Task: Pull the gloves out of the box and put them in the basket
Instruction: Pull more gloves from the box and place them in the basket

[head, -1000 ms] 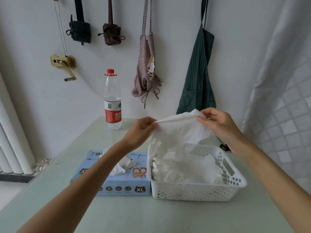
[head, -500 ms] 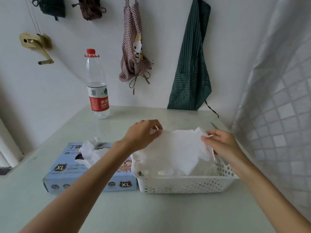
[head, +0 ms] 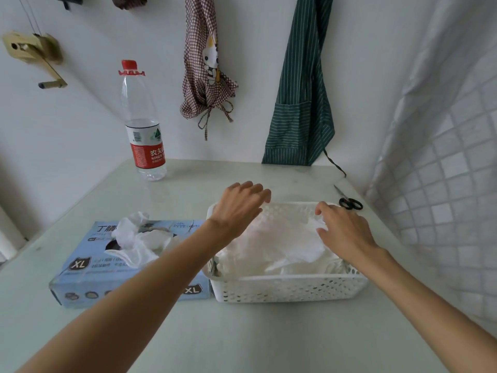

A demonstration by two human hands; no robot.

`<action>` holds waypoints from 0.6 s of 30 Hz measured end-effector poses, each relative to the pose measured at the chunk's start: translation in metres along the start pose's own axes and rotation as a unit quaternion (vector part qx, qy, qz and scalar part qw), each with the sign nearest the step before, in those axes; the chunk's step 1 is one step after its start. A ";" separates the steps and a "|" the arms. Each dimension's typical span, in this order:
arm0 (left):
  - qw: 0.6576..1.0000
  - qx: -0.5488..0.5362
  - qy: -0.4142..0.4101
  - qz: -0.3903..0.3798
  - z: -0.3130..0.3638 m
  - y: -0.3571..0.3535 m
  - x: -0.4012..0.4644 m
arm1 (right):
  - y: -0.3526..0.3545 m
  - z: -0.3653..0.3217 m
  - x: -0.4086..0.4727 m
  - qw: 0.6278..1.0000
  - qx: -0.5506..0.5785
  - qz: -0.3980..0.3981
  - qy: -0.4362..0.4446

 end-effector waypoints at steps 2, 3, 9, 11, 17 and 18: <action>0.999 -0.022 0.048 0.006 0.000 0.010 -0.007 | 0.007 0.008 -0.001 0.999 0.026 0.023 -0.005; 0.997 -0.046 0.070 -0.004 -0.002 0.014 -0.011 | 0.011 0.013 -0.002 0.997 0.060 0.057 -0.008; 0.937 -0.087 0.108 -0.319 0.012 0.018 -0.035 | 0.008 0.000 0.002 0.964 0.217 -0.126 0.089; 0.921 -0.050 0.140 -0.360 0.012 0.010 -0.041 | -0.001 -0.008 0.001 0.944 0.120 -0.275 0.135; 0.885 0.060 0.174 -0.428 0.015 -0.005 -0.045 | -0.004 -0.017 -0.004 0.917 0.020 -0.370 0.147; 0.883 0.067 0.172 -0.432 0.016 -0.006 -0.045 | -0.003 -0.019 -0.002 0.916 0.008 -0.373 0.149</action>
Point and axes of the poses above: each hand's wrist, its own x-axis towards the middle knuckle, its own y-axis out of the back of the hand, z = x × y, the point moved 1 cm from there along x, towards the middle knuckle, and after that the axes turned 15 degrees about -x, right-handed, at the moved point
